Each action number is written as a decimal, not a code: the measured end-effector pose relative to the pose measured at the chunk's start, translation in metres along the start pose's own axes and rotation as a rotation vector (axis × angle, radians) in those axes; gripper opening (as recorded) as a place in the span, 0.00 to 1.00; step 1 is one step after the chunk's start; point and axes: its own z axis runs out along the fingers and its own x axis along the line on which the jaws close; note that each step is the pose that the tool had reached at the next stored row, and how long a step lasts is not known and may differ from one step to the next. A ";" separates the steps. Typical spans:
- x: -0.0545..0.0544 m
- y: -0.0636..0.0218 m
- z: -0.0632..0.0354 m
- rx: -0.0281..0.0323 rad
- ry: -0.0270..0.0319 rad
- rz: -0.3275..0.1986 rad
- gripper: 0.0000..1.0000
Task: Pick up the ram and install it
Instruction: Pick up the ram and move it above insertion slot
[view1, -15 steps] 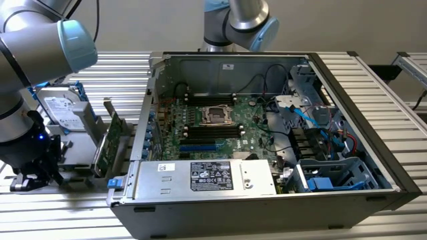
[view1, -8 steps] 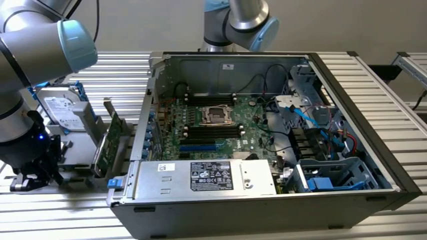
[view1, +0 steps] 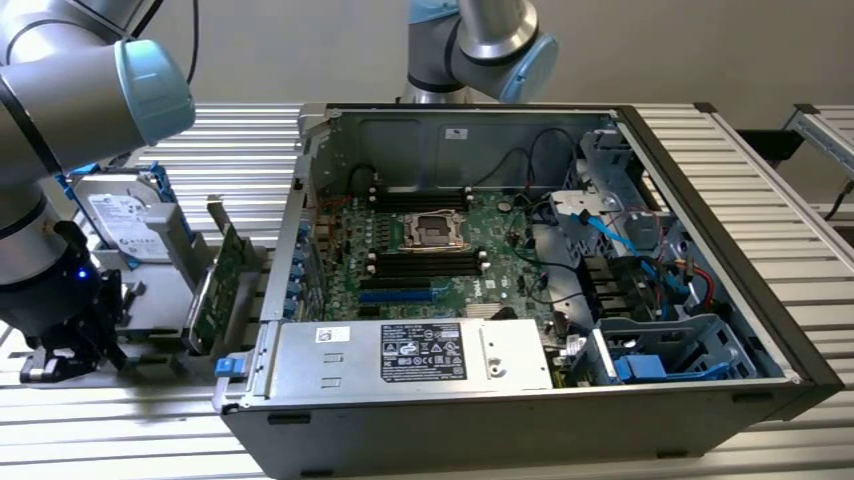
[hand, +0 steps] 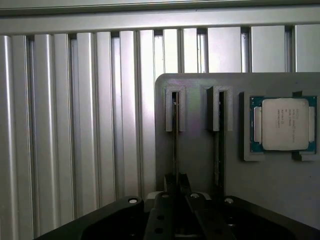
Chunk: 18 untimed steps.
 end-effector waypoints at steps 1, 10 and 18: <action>0.000 0.0001 -0.0012 -0.0001 0.0001 0.000 0.14; 0.001 0.0018 -0.0337 -0.0013 0.0000 0.000 0.14; 0.001 -0.0084 -0.0653 -0.0195 0.0009 -0.003 0.14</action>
